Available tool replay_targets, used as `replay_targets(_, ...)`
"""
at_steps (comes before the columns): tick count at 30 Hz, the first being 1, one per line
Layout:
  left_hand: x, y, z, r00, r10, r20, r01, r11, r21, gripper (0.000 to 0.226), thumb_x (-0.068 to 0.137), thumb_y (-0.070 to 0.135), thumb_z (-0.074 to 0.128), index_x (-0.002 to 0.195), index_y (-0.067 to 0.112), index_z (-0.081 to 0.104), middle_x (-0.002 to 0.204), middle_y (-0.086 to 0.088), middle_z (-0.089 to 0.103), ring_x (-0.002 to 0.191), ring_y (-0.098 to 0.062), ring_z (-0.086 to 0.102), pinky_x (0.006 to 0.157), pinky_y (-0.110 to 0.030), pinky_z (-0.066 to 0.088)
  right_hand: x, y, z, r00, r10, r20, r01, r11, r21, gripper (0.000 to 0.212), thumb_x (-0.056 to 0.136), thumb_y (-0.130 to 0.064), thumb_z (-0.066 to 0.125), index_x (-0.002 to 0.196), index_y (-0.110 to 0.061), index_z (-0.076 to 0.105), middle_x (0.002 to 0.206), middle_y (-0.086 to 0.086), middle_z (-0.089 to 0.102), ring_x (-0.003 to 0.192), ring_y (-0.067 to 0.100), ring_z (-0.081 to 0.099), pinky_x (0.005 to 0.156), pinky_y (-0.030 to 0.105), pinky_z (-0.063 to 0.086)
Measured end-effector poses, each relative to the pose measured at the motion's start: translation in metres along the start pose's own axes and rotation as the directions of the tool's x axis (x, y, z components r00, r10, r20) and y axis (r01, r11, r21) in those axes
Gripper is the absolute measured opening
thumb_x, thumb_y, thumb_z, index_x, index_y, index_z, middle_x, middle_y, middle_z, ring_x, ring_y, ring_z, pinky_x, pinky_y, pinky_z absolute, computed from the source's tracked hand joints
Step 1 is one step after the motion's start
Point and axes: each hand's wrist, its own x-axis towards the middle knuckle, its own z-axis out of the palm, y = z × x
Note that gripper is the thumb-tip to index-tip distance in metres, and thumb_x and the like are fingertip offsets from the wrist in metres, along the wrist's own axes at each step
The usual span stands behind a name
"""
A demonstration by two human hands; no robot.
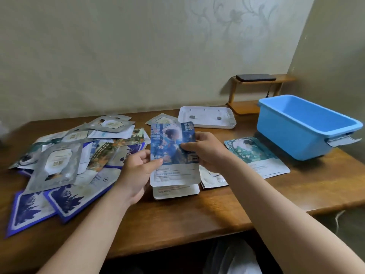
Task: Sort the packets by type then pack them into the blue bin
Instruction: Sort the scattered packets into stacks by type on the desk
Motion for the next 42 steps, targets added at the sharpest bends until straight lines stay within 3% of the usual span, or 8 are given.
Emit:
replay_targets(4,0.006,0.000,-0.030,0.944,0.209,-0.255,-0.080,0.896,0.438,0.007,0.095,0.009,0.065,0.095,0.015,0.070,0.099,-0.007,0.073,0.095,-0.022,0.069,0.070,-0.027,0.050,0.004,0.004,0.015,1.000,-0.007,-0.009,0.007,1.000,-0.004,0.021,0.092,-0.004,0.070,0.112,-0.007,0.062,0.106,0.014,0.074,0.092,0.028,0.076,0.079,0.045,0.064)
replay_targets(7,0.009,-0.001,-0.069,0.910,0.400,-0.110,-0.040,0.349,0.936,0.031,0.093,0.033,0.066,0.123,0.027,0.066,0.134,-0.002,0.060,0.125,-0.024,0.054,0.098,-0.039,0.047,0.006,0.003,0.031,0.999,-0.001,-0.053,-0.002,0.999,-0.050,0.013,0.094,-0.003,0.067,0.101,-0.013,0.061,0.101,0.011,0.073,0.087,0.024,0.075,0.069,0.038,0.064)
replay_targets(10,0.008,-0.007,-0.092,0.993,0.115,0.004,0.001,-0.049,0.999,0.068,0.097,0.063,0.047,0.159,0.046,0.022,0.172,0.007,0.008,0.158,-0.024,0.000,0.125,-0.054,0.006,0.013,0.004,0.052,0.996,0.031,-0.087,-0.038,0.996,-0.077,0.018,0.093,-0.003,0.067,0.110,-0.008,0.061,0.103,0.013,0.073,0.089,0.029,0.075,0.078,0.048,0.063)
replay_targets(13,0.014,-0.015,-0.104,1.000,0.015,-0.003,0.003,-0.030,1.000,0.059,0.103,0.065,0.024,0.159,0.053,0.008,0.172,0.010,-0.007,0.156,-0.021,-0.020,0.124,-0.056,-0.013,0.019,0.008,0.073,0.993,0.053,-0.108,-0.067,0.988,-0.140,0.013,0.092,-0.001,0.065,0.101,-0.010,0.061,0.099,0.014,0.074,0.083,0.031,0.076,0.075,0.052,0.063)
replay_targets(22,0.051,-0.012,-0.137,0.998,0.058,0.022,-0.021,-0.031,0.999,0.051,0.104,0.063,0.012,0.155,0.059,0.018,0.171,0.015,0.005,0.159,-0.020,-0.006,0.126,-0.051,-0.009,0.027,0.023,0.118,0.991,0.051,-0.120,-0.098,0.897,-0.431,0.035,0.087,-0.009,0.071,0.106,-0.015,0.043,0.106,0.010,0.063,0.092,0.028,0.068,0.074,0.050,0.063)
replay_targets(30,0.071,-0.004,-0.156,0.998,0.059,-0.002,0.003,-0.025,1.000,0.048,0.106,0.057,0.014,0.154,0.058,0.022,0.171,0.016,0.004,0.159,-0.018,-0.006,0.126,-0.048,-0.009,0.029,0.029,0.160,0.994,-0.098,0.042,0.089,0.548,-0.832,0.100,0.092,-0.019,0.069,0.159,-0.012,-0.005,0.147,0.017,0.029,0.121,0.033,0.052,0.085,0.032,0.048)
replay_targets(34,0.076,-0.001,-0.166,0.998,0.069,-0.008,0.009,-0.017,1.000,0.048,0.107,0.056,0.014,0.154,0.057,0.023,0.171,0.018,0.005,0.159,-0.017,-0.005,0.126,-0.048,-0.008,0.030,0.039,0.176,0.968,-0.173,0.184,0.213,0.170,-0.962,0.086,0.101,-0.044,0.049,0.161,-0.013,-0.003,0.165,0.023,-0.007,0.152,0.046,0.000,0.124,0.050,0.015)
replay_targets(42,0.080,-0.004,-0.171,0.996,0.085,0.000,-0.003,0.032,0.999,0.047,0.109,0.051,0.016,0.154,0.058,0.024,0.170,0.020,0.007,0.158,-0.015,-0.004,0.126,-0.048,-0.009,0.034,0.064,0.180,0.955,0.019,0.296,0.291,0.134,-0.947,0.068,0.103,-0.058,0.016,0.162,-0.030,-0.004,0.170,0.007,-0.012,0.154,0.036,-0.016,0.124,0.054,-0.007)
